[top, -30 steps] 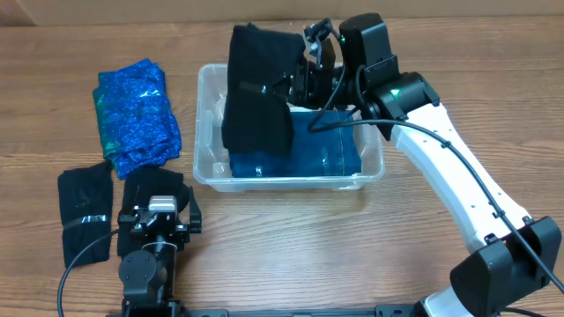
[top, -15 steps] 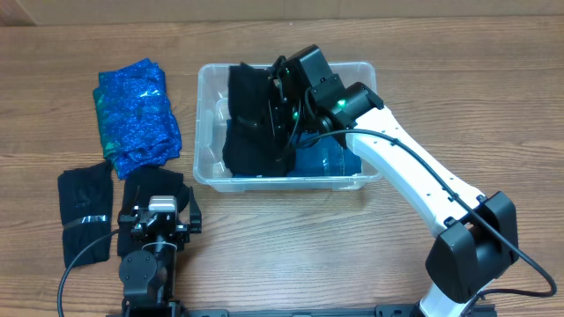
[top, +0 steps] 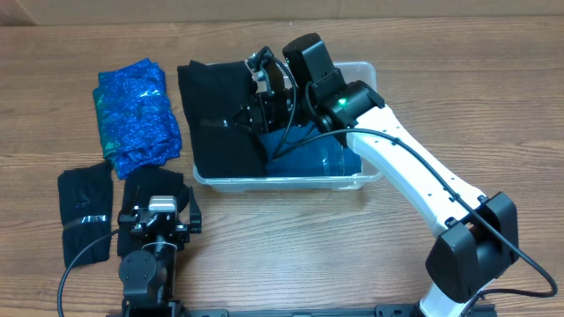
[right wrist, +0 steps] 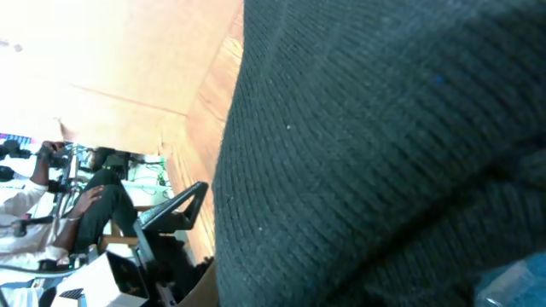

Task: Pack container
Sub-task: 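Press and flatten the black garment inside the bin with the right gripper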

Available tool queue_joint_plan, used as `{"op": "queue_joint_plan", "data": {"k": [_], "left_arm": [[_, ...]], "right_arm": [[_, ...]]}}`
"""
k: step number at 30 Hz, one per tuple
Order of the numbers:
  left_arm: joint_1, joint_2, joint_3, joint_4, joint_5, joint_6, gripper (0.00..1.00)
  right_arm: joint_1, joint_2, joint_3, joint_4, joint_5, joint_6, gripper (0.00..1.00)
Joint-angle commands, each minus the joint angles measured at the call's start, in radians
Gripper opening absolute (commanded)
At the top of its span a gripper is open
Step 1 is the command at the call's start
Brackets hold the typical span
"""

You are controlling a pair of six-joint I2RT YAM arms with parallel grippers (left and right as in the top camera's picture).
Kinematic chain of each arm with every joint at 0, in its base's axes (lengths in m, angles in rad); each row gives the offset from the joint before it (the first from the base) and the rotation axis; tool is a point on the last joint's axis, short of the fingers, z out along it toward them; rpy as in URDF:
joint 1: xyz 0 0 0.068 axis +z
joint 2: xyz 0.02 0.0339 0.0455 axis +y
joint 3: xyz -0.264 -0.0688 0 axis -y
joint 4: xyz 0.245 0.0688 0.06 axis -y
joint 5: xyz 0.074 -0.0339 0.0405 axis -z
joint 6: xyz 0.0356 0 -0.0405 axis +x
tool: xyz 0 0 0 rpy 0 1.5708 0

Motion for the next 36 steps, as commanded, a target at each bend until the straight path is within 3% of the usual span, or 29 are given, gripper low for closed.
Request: {"op": "queue_joint_plan", "data": {"k": [1,11,12,14,22,26,30,36], "left_arm": [[-0.006,-0.003,-0.003,0.004,-0.005,0.000,1.00],[-0.006,-0.003,-0.003,0.004,-0.005,0.000,1.00],[-0.006,-0.003,-0.003,0.004,-0.005,0.000,1.00],[-0.006,-0.003,-0.003,0.004,-0.005,0.000,1.00],[-0.006,-0.003,-0.003,0.004,-0.006,0.000,1.00],[-0.006,-0.003,-0.003,0.004,-0.006,0.000,1.00],[-0.006,-0.003,-0.003,0.004,-0.005,0.000,1.00],[-0.006,-0.003,-0.003,0.004,-0.006,0.000,1.00]], "right_arm": [[-0.018,-0.007,0.021,0.004,0.017,-0.016,0.04],[-0.057,0.145,-0.016,-0.023,0.132,-0.056,0.04],[-0.057,0.161,-0.016,-0.031,0.146,-0.074,0.11],[-0.057,0.169,-0.016,-0.050,0.229,-0.087,0.47],[-0.081,0.105,0.127,-0.303,0.688,-0.132,0.58],[-0.071,0.062,0.186,-0.364,0.665,-0.132,0.54],[-0.009,0.062,0.180,-0.382,0.517,-0.132,0.31],[0.116,0.180,0.098,-0.346,0.499,-0.098,0.08]]}}
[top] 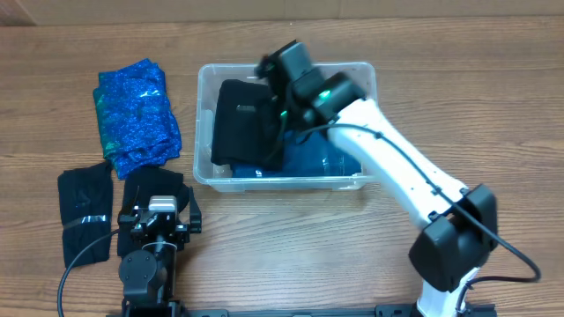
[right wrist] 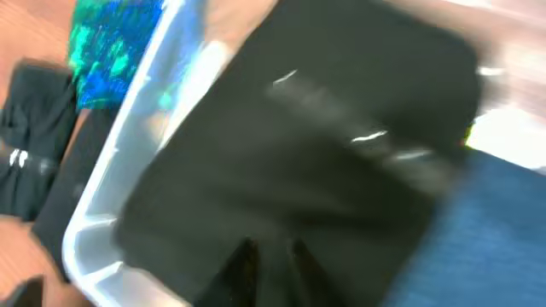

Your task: Pack container

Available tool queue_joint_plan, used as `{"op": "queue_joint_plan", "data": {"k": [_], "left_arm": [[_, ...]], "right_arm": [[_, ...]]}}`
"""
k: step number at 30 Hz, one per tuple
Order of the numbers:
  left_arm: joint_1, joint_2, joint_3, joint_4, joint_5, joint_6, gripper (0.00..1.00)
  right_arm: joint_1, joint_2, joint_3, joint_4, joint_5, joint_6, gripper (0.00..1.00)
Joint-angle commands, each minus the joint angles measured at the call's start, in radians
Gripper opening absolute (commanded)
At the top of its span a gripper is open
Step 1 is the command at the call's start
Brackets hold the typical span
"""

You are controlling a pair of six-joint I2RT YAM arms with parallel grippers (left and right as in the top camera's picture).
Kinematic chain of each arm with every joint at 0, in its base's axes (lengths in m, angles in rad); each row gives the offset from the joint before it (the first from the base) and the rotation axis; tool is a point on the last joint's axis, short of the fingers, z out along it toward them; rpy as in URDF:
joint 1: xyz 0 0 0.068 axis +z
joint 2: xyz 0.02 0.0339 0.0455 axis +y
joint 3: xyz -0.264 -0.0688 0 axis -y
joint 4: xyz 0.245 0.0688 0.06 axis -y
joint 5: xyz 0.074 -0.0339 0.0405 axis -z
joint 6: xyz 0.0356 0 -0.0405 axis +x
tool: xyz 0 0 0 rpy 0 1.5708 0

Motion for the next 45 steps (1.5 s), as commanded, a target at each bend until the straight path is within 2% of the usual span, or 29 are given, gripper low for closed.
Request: {"op": "queue_joint_plan", "data": {"k": [1,4,7,10,11,12,15,16,17,19,22,27,31,35,39,45], "left_arm": [[-0.006,-0.003,-0.003,0.004,-0.005,0.000,1.00],[-0.006,-0.003,-0.003,0.004,-0.005,0.000,1.00],[-0.006,-0.003,-0.003,0.004,-0.005,0.000,1.00],[-0.006,-0.003,-0.003,0.004,-0.005,0.000,1.00],[-0.006,-0.003,-0.003,0.004,-0.005,0.000,1.00],[-0.006,-0.003,-0.003,0.004,-0.005,0.000,1.00],[-0.006,-0.003,-0.003,0.004,-0.005,0.000,1.00],[-0.006,-0.003,-0.003,0.004,-0.005,0.000,1.00],[-0.006,-0.003,-0.003,0.004,-0.005,0.000,1.00],[-0.006,-0.003,-0.003,0.004,-0.005,0.000,1.00],[-0.006,-0.003,-0.003,0.004,-0.005,0.000,1.00],[-0.006,-0.003,-0.003,0.004,-0.005,0.000,1.00],[-0.006,-0.003,-0.003,0.004,-0.005,0.000,1.00],[-0.006,-0.003,-0.003,0.004,-0.005,0.000,1.00],[-0.006,-0.003,-0.003,0.004,-0.005,0.000,1.00],[-0.006,-0.003,-0.003,0.004,0.008,-0.011,1.00]], "right_arm": [[0.039,0.102,-0.059,-0.014,-0.066,0.029,0.08],[0.041,0.158,-0.090,-0.016,-0.157,0.036,0.05],[0.038,0.177,-0.090,-0.008,-0.140,0.047,0.05],[0.031,0.171,-0.067,-0.031,-0.088,0.035,0.15],[0.030,0.163,-0.045,-0.055,-0.080,0.010,0.23],[0.030,0.149,-0.017,-0.076,-0.069,-0.018,0.35],[0.030,0.084,0.058,-0.124,0.002,-0.044,0.52],[0.029,0.037,0.102,-0.146,0.051,-0.044,0.61],[0.023,-0.005,0.138,-0.160,0.084,-0.043,0.71],[-0.011,-0.092,0.193,-0.170,0.110,-0.040,1.00],[-0.127,-0.195,0.234,-0.193,0.114,0.022,1.00],[-0.509,-0.303,0.235,-0.284,0.082,0.200,1.00],[-0.801,-0.305,0.230,-0.345,-0.012,0.236,1.00],[-1.004,-0.305,0.230,-0.365,-0.053,0.236,1.00],[-1.080,-0.305,0.230,-0.375,-0.052,0.236,1.00],[-1.088,-0.305,0.230,-0.376,-0.052,0.235,1.00]]}}
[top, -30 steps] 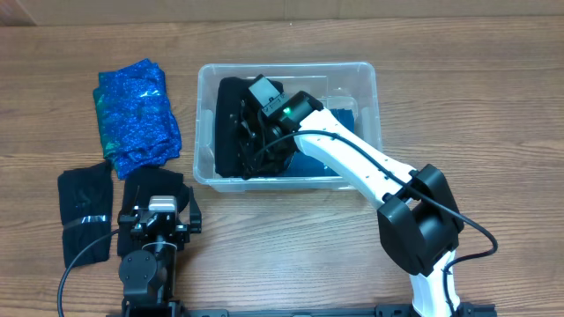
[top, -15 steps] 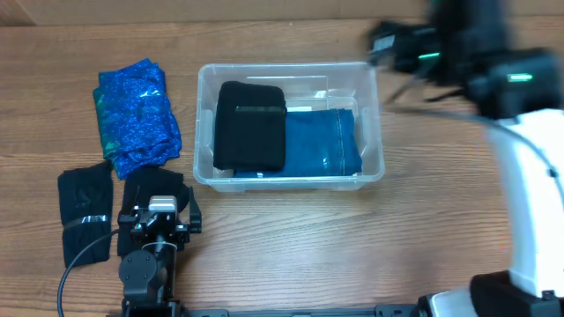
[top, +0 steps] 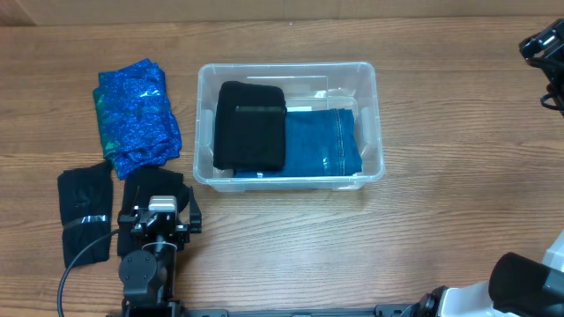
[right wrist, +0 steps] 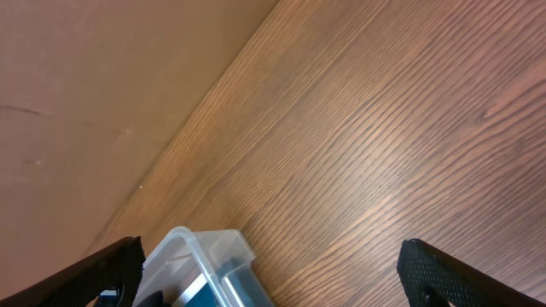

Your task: Pack container

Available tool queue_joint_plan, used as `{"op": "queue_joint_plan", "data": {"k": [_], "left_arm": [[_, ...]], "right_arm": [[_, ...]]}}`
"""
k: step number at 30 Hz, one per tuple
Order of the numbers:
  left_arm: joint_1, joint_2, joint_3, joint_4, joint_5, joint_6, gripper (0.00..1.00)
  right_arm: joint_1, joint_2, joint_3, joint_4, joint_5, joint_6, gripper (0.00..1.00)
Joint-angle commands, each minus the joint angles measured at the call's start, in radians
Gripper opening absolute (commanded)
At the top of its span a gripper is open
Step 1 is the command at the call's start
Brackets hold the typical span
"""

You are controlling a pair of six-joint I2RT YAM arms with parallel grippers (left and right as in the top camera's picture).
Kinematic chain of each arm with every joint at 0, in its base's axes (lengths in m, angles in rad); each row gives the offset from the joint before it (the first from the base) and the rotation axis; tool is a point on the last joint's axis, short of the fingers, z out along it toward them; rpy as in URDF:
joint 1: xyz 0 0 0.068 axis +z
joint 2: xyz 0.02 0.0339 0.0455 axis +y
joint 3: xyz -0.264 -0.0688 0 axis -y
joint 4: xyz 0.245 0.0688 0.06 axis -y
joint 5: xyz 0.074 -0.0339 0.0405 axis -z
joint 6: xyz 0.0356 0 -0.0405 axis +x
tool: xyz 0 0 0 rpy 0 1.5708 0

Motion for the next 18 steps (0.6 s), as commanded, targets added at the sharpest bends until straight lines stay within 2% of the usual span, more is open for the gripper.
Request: {"op": "queue_joint_plan", "data": {"k": [1,4,6,7,9,14,16,18], "left_arm": [[-0.006,-0.003,-0.003,0.002,0.049,-0.040,1.00],[-0.006,-0.003,-0.003,0.011,0.117,-0.154,1.00],[-0.007,-0.003,-0.002,0.011,0.156,-0.280,1.00],[-0.007,-0.003,0.003,0.003,0.160,-0.355,1.00],[-0.007,-0.003,0.029,-0.034,0.159,-0.422,1.00],[-0.006,0.066,0.264,-0.293,0.060,-0.479,1.00],[-0.006,0.145,0.371,-0.323,0.035,-0.469,1.00],[-0.006,0.262,0.536,-0.313,0.095,-0.445,1.00]], "right_arm": [[-0.002,-0.012,0.003,0.001,-0.013,0.005,1.00],[-0.002,-0.012,0.003,-0.002,-0.013,0.005,1.00],[-0.002,-0.012,0.003,-0.003,-0.012,0.005,1.00],[-0.002,-0.012,0.003,-0.003,-0.013,0.005,1.00],[-0.002,-0.012,0.003,-0.002,-0.012,0.005,1.00],[-0.002,-0.012,0.003,-0.002,-0.012,0.005,1.00],[-0.002,-0.012,0.003,-0.002,-0.012,0.005,1.00],[-0.002,-0.012,0.003,-0.002,-0.012,0.005,1.00]]}}
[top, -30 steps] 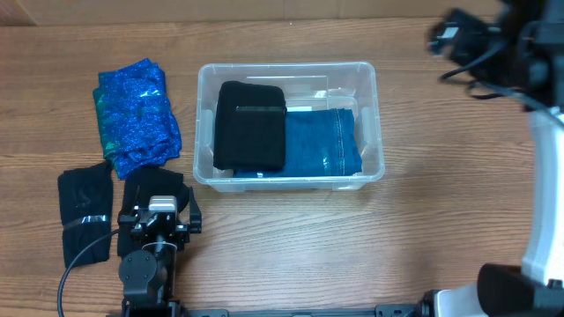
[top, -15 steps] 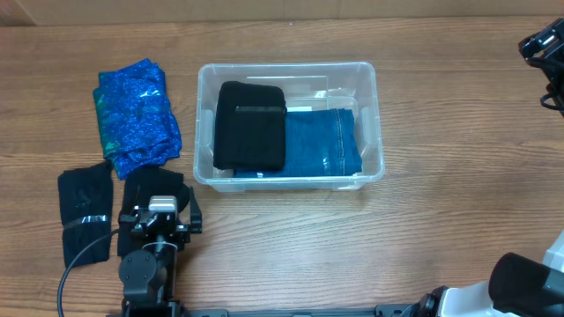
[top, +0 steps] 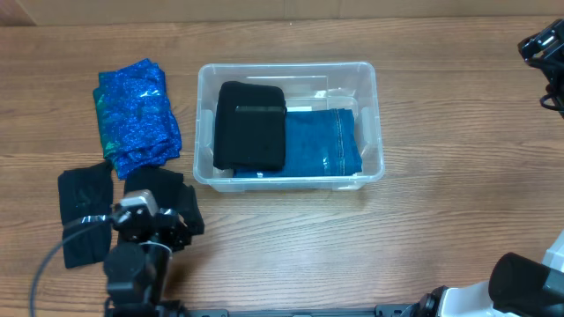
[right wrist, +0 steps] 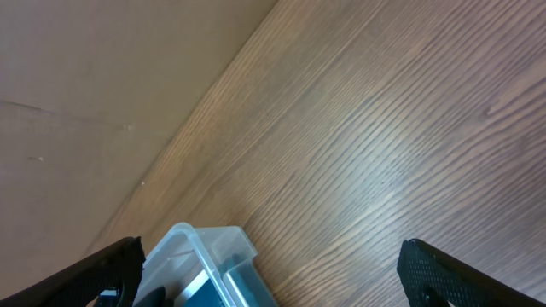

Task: Pack container
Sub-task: 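Grasp the blue sparkly cloth with the left gripper and lift it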

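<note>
The clear plastic container (top: 377,114) stands mid-table. A folded black garment (top: 251,125) lies in its left half on top of folded blue denim (top: 322,143). My right gripper (top: 542,44) is far off at the right edge, up high. In the right wrist view the right gripper (right wrist: 269,260) is open and holds nothing. Its fingers (right wrist: 439,273) are wide apart, with a container corner (right wrist: 205,247) low between them. My left gripper (top: 150,211) sits at the front left over a black cloth (top: 159,187). Its jaws do not show.
A folded blue sparkly cloth (top: 135,113) lies left of the container. Another black cloth (top: 84,216) lies at the front left beside the left arm. Bare wood table (top: 441,229) stretches to the right of the container and in front of it.
The left arm has shifted and turned a little to the left over the black cloth. The right arm and the container's contents look the same.
First my right gripper was in the container, with the black garment draped over its left rim. Then the garment lay folded inside under the gripper. Later the right arm was far right, open and empty, the garment lying on the denim.
</note>
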Available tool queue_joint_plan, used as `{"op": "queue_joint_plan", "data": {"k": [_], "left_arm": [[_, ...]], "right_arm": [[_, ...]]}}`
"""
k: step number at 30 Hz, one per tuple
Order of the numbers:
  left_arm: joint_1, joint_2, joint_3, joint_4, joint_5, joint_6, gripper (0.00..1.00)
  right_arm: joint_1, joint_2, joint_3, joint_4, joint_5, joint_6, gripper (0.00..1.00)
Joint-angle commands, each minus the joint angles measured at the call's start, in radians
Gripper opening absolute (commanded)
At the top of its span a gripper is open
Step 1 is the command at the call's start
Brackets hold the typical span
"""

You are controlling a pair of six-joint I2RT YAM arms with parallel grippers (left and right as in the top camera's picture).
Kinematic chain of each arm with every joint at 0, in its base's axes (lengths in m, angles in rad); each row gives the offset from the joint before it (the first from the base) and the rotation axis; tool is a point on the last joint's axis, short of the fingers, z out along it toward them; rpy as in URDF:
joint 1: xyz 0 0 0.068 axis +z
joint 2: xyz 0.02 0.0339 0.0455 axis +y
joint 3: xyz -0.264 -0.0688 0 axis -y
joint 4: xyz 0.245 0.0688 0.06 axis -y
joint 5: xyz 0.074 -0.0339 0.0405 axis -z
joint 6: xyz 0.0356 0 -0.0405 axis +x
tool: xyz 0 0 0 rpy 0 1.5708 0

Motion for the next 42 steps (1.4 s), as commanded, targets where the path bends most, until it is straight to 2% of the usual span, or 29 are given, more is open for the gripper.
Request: {"op": "queue_joint_plan", "data": {"k": [1,2,6,10,14,17,20,22,29,32,42], "left_arm": [[-0.006,0.158,0.269,0.019,0.050,-0.007,1.00],[-0.006,0.196,0.343,0.016,0.060,-0.006,1.00],[-0.006,0.241,0.424,0.049,0.126,-0.012,1.00],[-0.003,0.354,0.533,-0.068,-0.076,-0.080,1.00],[0.061,0.612,0.726,-0.227,-0.129,-0.080,1.00],[0.166,0.862,0.913,-0.361,0.017,-0.055,1.00],[0.254,1.093,1.080,-0.446,0.263,0.071,1.00],[0.292,1.213,1.147,-0.478,0.307,0.161,1.00],[0.442,1.520,1.167,-0.492,0.303,0.169,1.00],[0.497,1.637,1.167,-0.463,0.411,0.172,1.00],[0.534,1.859,1.167,-0.285,0.423,0.151,1.00]], "right_arm": [[-0.002,-0.012,0.003,0.005,-0.008,0.005,1.00],[-0.002,-0.012,0.003,0.005,-0.008,0.005,1.00],[-0.002,-0.012,0.003,0.005,-0.008,0.005,1.00],[-0.002,-0.012,0.003,0.005,-0.008,0.005,1.00],[-0.002,-0.012,0.003,0.005,-0.008,0.005,0.99],[-0.002,-0.012,0.003,0.005,-0.008,0.005,1.00],[-0.002,-0.012,0.003,0.005,-0.008,0.005,1.00],[-0.002,-0.012,0.003,0.005,-0.008,0.005,1.00],[-0.002,-0.012,0.003,0.005,-0.008,0.005,1.00],[-0.002,-0.012,0.003,0.005,-0.008,0.005,1.00],[-0.002,-0.012,0.003,0.005,-0.008,0.005,1.00]]}}
